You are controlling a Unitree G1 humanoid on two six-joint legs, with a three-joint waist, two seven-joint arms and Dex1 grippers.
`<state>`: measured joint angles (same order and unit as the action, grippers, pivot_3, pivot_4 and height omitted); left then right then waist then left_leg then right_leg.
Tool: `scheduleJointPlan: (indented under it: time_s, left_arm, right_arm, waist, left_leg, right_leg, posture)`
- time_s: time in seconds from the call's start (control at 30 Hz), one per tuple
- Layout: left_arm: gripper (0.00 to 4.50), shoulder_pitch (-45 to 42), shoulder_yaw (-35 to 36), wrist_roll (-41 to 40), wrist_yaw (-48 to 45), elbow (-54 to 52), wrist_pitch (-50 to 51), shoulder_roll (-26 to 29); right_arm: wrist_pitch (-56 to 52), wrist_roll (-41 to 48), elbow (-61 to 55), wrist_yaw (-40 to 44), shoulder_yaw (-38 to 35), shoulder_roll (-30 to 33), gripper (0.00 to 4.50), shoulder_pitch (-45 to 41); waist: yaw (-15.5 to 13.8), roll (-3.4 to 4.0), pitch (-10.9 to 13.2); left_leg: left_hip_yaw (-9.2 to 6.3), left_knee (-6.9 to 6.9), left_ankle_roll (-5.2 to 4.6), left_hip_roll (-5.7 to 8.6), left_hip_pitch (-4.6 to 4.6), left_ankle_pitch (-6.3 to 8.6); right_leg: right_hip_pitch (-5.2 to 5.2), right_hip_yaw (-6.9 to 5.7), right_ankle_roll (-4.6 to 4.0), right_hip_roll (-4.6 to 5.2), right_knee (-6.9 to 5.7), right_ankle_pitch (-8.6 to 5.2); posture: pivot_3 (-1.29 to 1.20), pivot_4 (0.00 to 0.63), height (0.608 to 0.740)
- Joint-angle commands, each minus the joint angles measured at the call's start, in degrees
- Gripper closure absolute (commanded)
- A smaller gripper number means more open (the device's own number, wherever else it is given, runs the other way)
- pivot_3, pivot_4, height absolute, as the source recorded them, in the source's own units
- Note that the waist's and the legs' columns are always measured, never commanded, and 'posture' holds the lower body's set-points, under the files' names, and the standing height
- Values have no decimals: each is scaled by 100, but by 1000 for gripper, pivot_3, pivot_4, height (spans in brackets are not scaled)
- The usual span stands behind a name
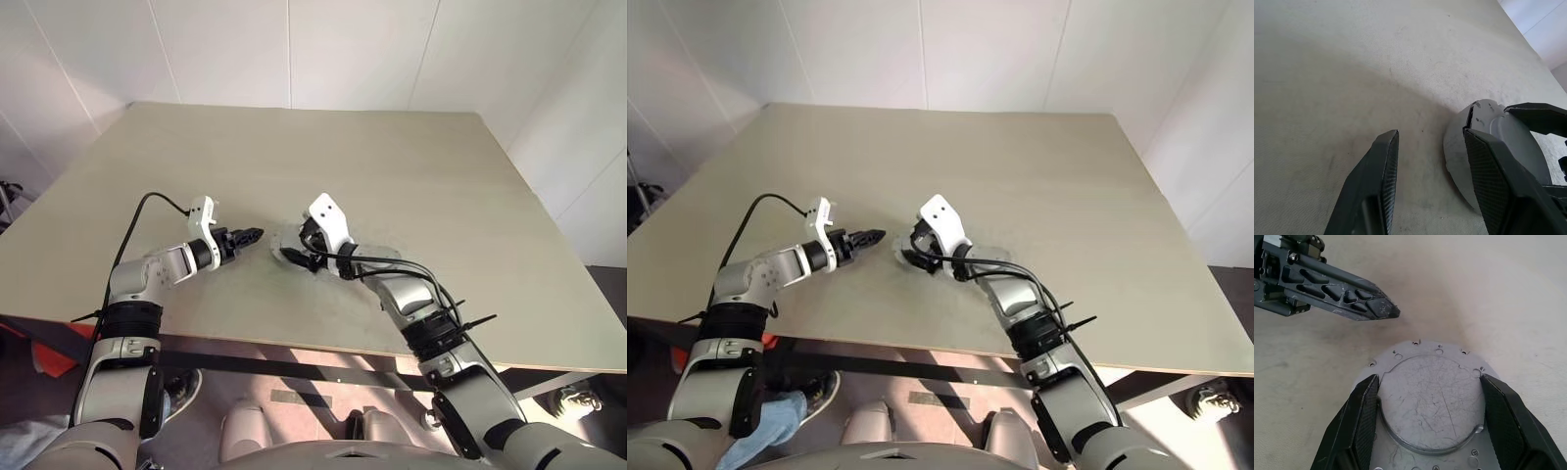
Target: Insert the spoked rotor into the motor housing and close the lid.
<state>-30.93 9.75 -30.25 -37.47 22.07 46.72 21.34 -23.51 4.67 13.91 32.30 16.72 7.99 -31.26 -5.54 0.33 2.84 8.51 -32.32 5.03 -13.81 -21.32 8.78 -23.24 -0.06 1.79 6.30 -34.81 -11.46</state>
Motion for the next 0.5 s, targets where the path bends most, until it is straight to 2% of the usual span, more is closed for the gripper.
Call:
scheduleJointPlan:
  time_s: [0.03, 0.5]
  left_arm:
    - [2248, -78, 90, 7, -9, -64, -103, 42]
    - [2248, -36, 110, -1, 58, -111, -77, 23]
  right_arm:
    - [23, 67, -298, -17, -241, 15, 1351, -274]
    - [-110, 98, -506, 429, -90, 147, 1351, -46]
  waist:
    - [1, 0, 0]
    - [2, -1, 1]
  left_leg:
    - [0, 0, 0, 0, 0, 0]
    - [0, 1, -8, 0, -1, 5]
  right_leg:
    - [0, 0, 0, 0, 0, 0]
    - [-2, 0, 0, -1, 3, 0]
  posture:
    - [0, 0, 740]
    - [0, 0, 740]
